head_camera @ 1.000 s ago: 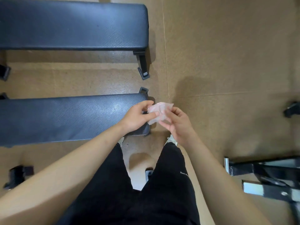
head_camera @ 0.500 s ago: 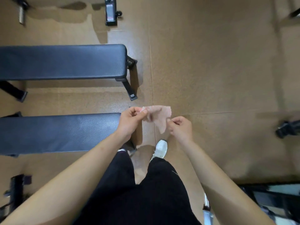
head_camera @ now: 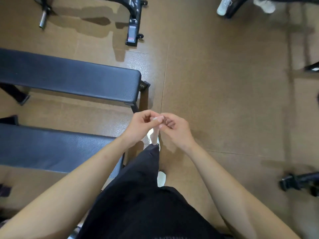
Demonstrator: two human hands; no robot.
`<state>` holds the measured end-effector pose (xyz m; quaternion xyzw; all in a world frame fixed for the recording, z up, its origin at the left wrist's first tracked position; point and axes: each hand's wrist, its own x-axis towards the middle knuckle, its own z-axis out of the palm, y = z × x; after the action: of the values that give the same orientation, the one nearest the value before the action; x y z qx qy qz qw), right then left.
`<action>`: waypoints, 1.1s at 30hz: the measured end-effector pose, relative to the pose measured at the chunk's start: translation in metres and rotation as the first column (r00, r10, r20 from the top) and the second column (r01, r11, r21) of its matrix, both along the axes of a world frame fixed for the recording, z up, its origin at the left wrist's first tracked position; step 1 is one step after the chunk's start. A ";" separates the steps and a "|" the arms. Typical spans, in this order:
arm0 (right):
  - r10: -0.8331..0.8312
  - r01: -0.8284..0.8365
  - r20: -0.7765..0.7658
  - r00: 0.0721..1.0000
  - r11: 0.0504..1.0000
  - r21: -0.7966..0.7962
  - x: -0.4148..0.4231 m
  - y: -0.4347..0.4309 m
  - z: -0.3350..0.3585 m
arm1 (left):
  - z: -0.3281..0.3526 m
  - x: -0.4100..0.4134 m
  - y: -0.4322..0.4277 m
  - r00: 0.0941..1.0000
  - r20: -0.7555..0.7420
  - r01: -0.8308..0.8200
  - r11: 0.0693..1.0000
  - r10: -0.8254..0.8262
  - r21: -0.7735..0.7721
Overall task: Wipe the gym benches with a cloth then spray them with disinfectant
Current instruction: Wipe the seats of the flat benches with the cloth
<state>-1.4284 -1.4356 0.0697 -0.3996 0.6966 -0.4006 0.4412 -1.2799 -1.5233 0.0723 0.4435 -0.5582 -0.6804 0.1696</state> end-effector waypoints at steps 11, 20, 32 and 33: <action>0.623 -0.529 -0.260 0.738 0.773 0.349 -0.069 -0.209 -0.003 | -0.016 -0.008 -0.162 0.979 -0.004 -0.203 0.979 0.203 0.034; 0.815 -0.639 -0.249 0.524 0.569 0.517 -0.113 -0.352 -0.024 | -0.030 -0.011 -0.250 0.884 0.033 -0.467 0.884 0.466 0.027; 0.905 -0.780 -0.254 0.342 0.424 0.460 -0.143 -0.513 -0.106 | -0.096 -0.052 -0.311 0.392 0.395 -0.880 0.463 0.831 -0.101; 0.908 -0.792 -0.280 0.312 0.411 0.452 -0.141 -0.525 -0.110 | -0.103 -0.056 -0.315 0.350 0.418 -0.896 0.430 0.838 -0.111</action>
<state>-1.5697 -1.9608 -0.0406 -0.7392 0.5036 0.0937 0.4373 -1.3359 -1.8380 -0.0305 0.8138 -0.2112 -0.4122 0.3512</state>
